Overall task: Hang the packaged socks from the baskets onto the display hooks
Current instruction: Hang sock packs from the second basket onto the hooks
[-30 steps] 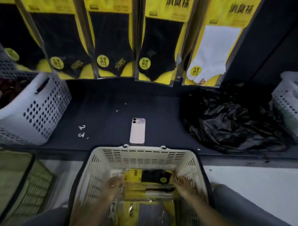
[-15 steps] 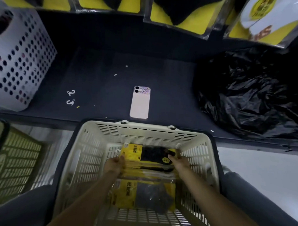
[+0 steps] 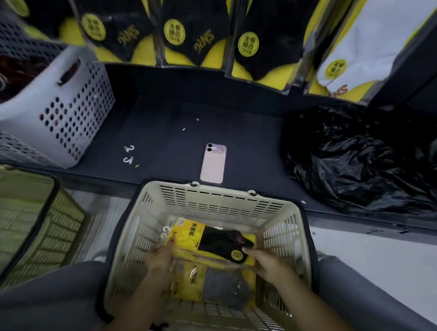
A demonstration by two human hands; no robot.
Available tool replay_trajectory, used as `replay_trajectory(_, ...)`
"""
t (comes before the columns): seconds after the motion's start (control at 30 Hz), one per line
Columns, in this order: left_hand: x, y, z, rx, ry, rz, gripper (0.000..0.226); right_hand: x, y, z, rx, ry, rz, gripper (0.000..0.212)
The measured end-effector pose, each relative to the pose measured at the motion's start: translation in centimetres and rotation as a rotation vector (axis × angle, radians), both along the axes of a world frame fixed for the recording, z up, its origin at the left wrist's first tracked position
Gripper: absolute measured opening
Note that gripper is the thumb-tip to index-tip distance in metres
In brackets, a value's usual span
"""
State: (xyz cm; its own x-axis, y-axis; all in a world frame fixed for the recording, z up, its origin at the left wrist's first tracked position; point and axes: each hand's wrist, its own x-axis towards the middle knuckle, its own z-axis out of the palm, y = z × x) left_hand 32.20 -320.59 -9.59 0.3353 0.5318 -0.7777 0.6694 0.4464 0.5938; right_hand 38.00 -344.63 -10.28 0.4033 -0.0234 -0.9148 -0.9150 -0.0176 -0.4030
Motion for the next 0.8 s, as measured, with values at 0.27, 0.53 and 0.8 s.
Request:
replay_trajectory(0.27, -1.5, 0.4, 6.7, -0.133, -0.297, 0.195, 0.044, -1.2, 0.3, 7.2, 0.263, -0.221, 0.093, 0.040)
replay_trajectory(0.53, 0.9, -2.1, 16.0, -0.199, -0.671, -0.187, 0.048, -0.3, 1.3, 14.5, 0.364, -0.523, 0.139, 0.065)
replay_trajectory(0.8, 5.2, -3.3, 26.2, 0.185, -0.909, -0.506, 0.006, 4.5, 1.9, 25.3, -0.027, -1.151, 0.192, 0.060)
